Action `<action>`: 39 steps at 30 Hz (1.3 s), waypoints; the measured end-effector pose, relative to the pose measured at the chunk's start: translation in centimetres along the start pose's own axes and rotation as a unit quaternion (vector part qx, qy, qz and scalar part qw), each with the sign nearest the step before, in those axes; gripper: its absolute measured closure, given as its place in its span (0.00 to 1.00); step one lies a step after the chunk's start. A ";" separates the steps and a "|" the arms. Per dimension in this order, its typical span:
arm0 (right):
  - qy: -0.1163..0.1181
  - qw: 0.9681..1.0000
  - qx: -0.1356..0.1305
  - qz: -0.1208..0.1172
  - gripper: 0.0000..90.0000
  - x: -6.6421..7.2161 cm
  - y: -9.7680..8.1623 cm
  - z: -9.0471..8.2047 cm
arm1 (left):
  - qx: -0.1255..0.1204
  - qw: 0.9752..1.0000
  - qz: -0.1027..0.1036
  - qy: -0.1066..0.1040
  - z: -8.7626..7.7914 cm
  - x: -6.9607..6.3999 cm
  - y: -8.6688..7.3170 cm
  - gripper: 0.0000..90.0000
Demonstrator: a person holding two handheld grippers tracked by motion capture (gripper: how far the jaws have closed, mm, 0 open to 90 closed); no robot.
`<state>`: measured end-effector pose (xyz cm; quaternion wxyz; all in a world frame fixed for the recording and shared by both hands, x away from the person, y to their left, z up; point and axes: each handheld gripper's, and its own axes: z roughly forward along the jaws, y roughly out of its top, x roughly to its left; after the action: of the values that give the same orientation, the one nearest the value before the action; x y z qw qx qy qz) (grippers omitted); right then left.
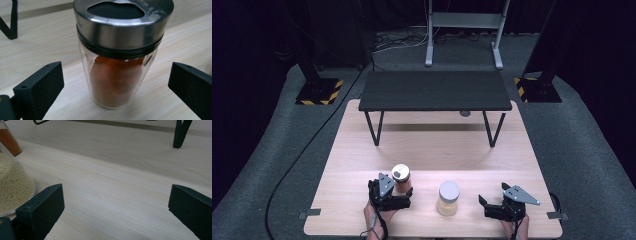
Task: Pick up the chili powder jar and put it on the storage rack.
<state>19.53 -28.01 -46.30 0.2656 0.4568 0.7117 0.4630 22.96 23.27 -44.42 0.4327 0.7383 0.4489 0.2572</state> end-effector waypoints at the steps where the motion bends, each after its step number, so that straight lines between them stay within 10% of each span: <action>1: 0.000 1.000 0.000 0.000 0.00 0.0 0.0 0.0 | 0.000 1.000 0.001 0.000 0.1 0.0 0.1 0.00; 22: 0.005 1.000 0.001 0.004 0.00 -0.3 0.0 0.0 | 0.018 1.000 -0.002 -0.022 1.7 0.8 1.0 0.02; 31: 0.004 1.000 0.002 0.004 0.00 -0.2 0.1 0.1 | 0.024 0.999 -0.011 -0.019 1.9 1.2 0.9 0.32; 39: 0.004 1.000 0.003 0.004 0.00 -0.2 0.1 0.1 | 0.006 1.000 -0.002 -0.019 1.7 1.2 0.1 0.34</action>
<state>19.74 -28.16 -46.23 0.2593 0.4582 0.7128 0.4634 24.92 23.59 -45.17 0.4371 0.7449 0.4438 0.2391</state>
